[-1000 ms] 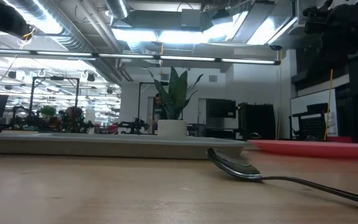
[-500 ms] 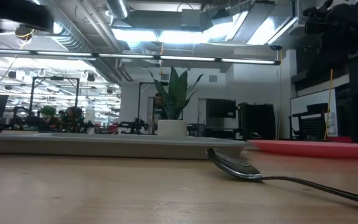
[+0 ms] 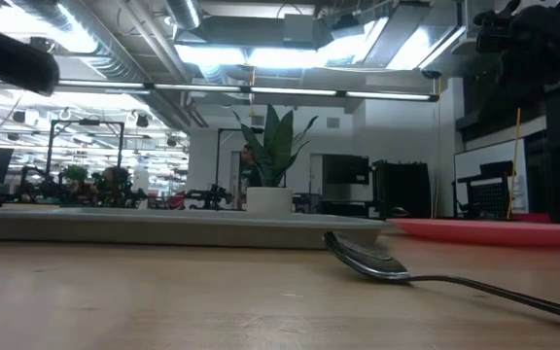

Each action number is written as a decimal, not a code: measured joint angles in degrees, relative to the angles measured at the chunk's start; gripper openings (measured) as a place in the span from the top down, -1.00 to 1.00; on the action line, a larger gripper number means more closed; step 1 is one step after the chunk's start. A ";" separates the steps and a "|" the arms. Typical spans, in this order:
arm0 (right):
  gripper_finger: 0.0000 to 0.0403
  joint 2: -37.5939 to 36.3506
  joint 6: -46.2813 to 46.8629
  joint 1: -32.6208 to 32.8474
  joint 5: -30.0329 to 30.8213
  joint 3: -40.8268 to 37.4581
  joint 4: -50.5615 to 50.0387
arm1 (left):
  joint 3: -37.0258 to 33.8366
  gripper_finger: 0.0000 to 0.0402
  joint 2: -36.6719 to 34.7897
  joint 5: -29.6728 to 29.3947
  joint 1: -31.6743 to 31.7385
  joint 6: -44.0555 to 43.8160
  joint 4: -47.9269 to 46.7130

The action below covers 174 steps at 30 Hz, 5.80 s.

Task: Pick and place plate/cup/fork/spoon on tray
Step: Put the fork on the blue tray

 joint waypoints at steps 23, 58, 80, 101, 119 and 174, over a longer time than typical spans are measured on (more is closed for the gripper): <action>0.59 0.03 1.76 0.00 0.00 0.00 0.02 | -0.17 0.44 2.57 0.39 -6.77 -10.24 2.24; 0.59 0.03 3.05 0.00 -0.55 0.00 0.07 | -0.17 0.44 4.40 -0.44 -8.84 -9.82 4.39; 0.59 0.03 3.03 0.02 -0.58 0.00 -0.04 | 0.04 0.45 7.23 -0.20 -8.75 -9.32 5.96; 0.59 0.01 3.11 0.00 -0.52 0.00 -0.03 | 0.22 0.81 6.91 -1.21 -7.01 -7.53 5.66; 0.59 0.01 2.83 0.02 -0.46 0.00 0.00 | 12.75 0.80 6.57 -14.35 -1.54 -0.34 -17.60; 0.59 -0.01 0.53 0.07 -0.50 0.00 0.02 | 10.77 0.79 11.41 -27.65 40.18 79.96 32.09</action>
